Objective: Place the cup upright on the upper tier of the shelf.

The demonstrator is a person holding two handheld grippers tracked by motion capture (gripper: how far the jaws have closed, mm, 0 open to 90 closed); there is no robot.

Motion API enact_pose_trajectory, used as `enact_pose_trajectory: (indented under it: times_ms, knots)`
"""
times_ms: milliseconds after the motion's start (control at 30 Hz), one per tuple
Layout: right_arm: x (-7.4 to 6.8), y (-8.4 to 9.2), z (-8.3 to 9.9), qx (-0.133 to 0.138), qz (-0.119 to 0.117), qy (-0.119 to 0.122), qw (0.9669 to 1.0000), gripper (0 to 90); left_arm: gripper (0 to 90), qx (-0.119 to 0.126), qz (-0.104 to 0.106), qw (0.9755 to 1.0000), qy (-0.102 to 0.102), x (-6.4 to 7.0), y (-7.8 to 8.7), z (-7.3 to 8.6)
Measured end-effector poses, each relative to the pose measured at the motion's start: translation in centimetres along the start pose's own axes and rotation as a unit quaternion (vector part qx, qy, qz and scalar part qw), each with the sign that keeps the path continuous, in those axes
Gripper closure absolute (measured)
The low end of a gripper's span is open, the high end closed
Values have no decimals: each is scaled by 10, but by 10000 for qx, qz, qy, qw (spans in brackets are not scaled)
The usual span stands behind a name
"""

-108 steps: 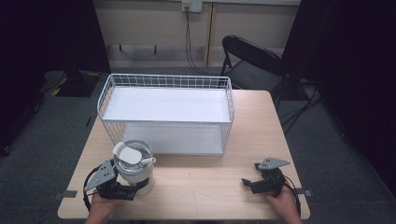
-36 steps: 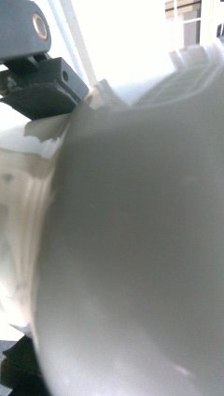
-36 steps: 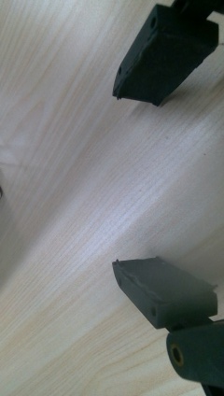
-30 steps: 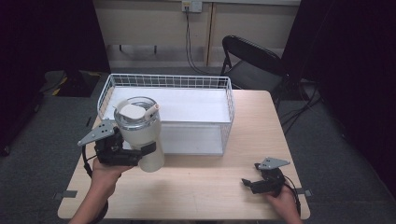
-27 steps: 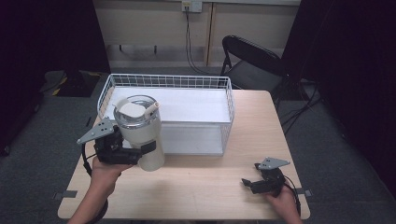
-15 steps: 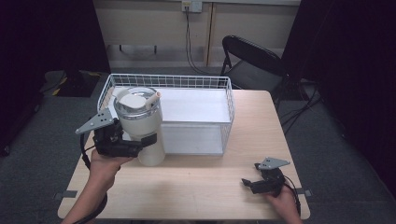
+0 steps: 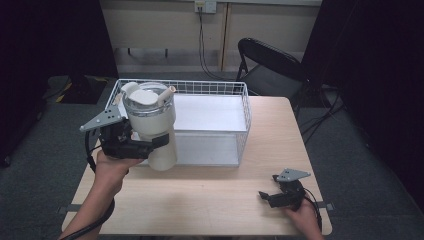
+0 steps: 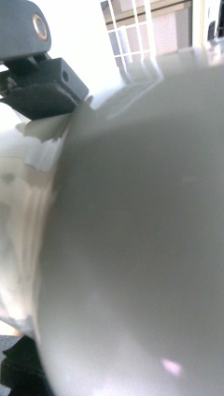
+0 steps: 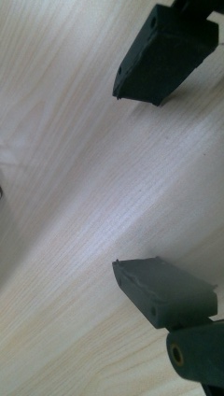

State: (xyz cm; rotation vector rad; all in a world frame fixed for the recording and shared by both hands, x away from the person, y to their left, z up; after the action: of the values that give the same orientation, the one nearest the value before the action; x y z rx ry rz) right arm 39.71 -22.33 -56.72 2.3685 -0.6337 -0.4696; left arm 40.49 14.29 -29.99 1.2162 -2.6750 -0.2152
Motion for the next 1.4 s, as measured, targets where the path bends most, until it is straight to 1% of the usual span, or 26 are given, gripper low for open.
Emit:
enact_pose_trajectory:
  times_ms: [33, 167, 233, 333, 400, 433, 467, 600, 633, 733, 867, 967, 1167, 1300, 1400]
  knots:
    - [0, 0, 0, 0, 0, -1, 10000, 134, 96, -2, -15, 10000, -16, -1, 0, -2]
    - [0, 0, 0, 0, 1, 3, 10000, 134, 97, 1, -33, 10000, 44, -3, -2, -10]
    - [0, 0, 0, 0, 0, 0, 10000, 134, 97, -10, -40, 10000, 20, -3, -2, -11]
    - [0, 0, 0, 0, 1, -1, 10000, 134, 97, -15, -95, 10000, 3, -6, -5, -19]
    - [0, 0, 0, 0, 0, -1, 10000, 134, 97, -11, -83, 10000, 46, -7, -6, -22]
    - [0, 0, 0, 0, 0, -1, 10000, 134, 97, -11, -83, 10000, 46, -7, -6, -22]
    - [0, 0, 0, 0, 0, -2, 10000, 134, 97, 12, -103, 9999, 16, -8, -7, -26]
    - [0, 0, 0, 5, -1, -10, 10000, 134, 97, 0, -146, 9999, 0, -11, -8, -32]
    - [0, 0, 0, 6, -1, -10, 10000, 134, 97, 29, -155, 9999, 34, -12, -9, -34]
    - [0, 0, 0, 6, -1, -7, 10000, 134, 97, 38, -188, 9998, 6, -14, -10, -38]
    - [0, 0, 0, 11, 4, 4, 10000, 134, 97, 71, -211, 9998, 20, -15, -13, -44]
    - [0, 0, 0, 10, 4, 3, 10000, 134, 97, 70, -221, 9997, 28, -16, -14, -47]
    - [0, 0, 0, 10, 4, 5, 10000, 134, 97, 100, -309, 9995, 42, -20, -18, -52]
    - [0, 0, 0, 9, 4, 5, 10000, 134, 98, 147, -395, 9991, 29, -23, -22, -59]
    - [0, 0, 0, 9, 3, 2, 10000, 134, 98, 151, -408, 9991, 22, -23, -26, -61]
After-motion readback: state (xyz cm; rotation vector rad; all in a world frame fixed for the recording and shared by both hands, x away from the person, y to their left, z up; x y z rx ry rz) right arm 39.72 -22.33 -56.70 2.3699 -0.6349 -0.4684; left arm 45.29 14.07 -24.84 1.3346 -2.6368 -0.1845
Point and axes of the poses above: each handheld gripper's, and its own axes: y roughly backward along the jaws, z roughly out of its underside, x roughly to its right, the point moved 9 cm from there along -y, roughly forward along the jaws, and after that the axes turned 14 degrees about -z, right-handed, at the moved point
